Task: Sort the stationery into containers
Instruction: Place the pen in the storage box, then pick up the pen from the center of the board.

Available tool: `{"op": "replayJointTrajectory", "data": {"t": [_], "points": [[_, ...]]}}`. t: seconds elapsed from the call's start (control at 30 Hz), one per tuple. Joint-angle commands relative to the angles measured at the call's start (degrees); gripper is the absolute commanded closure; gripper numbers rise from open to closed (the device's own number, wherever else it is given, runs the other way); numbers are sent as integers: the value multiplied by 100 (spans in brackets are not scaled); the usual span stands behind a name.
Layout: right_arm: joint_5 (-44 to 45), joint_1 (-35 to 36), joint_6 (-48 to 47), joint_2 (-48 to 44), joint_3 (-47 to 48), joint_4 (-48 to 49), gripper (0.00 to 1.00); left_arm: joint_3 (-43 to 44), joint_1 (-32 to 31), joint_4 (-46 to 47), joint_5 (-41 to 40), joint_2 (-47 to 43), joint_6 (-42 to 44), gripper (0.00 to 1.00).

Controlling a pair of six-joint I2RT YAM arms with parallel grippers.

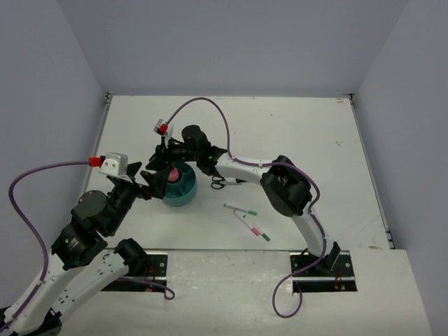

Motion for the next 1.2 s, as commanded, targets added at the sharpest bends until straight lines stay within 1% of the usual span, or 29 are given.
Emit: {"op": "replayJointTrajectory", "data": {"t": [0.0,0.07,0.17,0.3,0.4,0.47,0.53,0.57,0.6,0.7,0.73,0.83,0.9,0.97,1.0,1.03,1.07,1.1,1.13,1.17], "points": [[655,-173,121,-794,-99,-120,59,-2,36,165,-126,3,137,0],[1065,-250,150,-973,-20,-553,59,25,39,100,-301,25,77,0],[1890,-343,175,-1199,209,-1713,61,43,53,7,-660,-28,-28,0],[2718,-363,378,-1498,13,-2883,69,27,75,28,-728,-116,-32,0],[2991,-350,583,-1757,-317,-3395,75,32,89,25,-729,-74,-32,0],[3214,-328,726,-2074,-890,-3335,75,34,110,19,-710,-34,-36,0],[3507,-333,901,-2514,-1509,-3179,72,34,109,3,-672,68,-52,0],[3715,-340,972,-2745,-1850,-3140,68,40,106,-13,-655,118,-64,0],[3996,-353,992,-3039,-2140,-3114,61,59,106,-45,-648,151,-83,0],[4438,-444,1009,-3681,-2706,-3355,50,185,115,-151,-620,433,-209,0],[4441,-475,978,-3853,-2867,-3474,48,242,115,-203,-604,567,-266,0],[4070,-535,695,-4403,-3512,-3795,39,405,124,-342,-556,904,-484,0],[3810,-546,556,-4646,-3781,-4229,37,444,116,-346,-478,1154,-498,0],[3729,-539,422,-4701,-3853,-4943,21,555,115,-401,-402,1288,-506,0],[3787,-538,465,-4707,-3861,-5214,11,603,115,-415,-373,1344,-520,0],[3967,-525,587,-4728,-3891,-5574,11,635,115,-404,-315,1383,-528,0],[4144,-512,709,-4758,-3933,-5884,12,661,115,-391,-262,1412,-531,0],[4197,-511,786,-4802,-3995,-5936,14,678,115,-385,-250,1418,-521,0],[4208,-505,883,-4876,-4092,-6151,24,689,115,-363,-199,1412,-503,0],[4177,-503,955,-4941,-4241,-6286,31,681,115,-355,-164,1416,-486,0]]}}
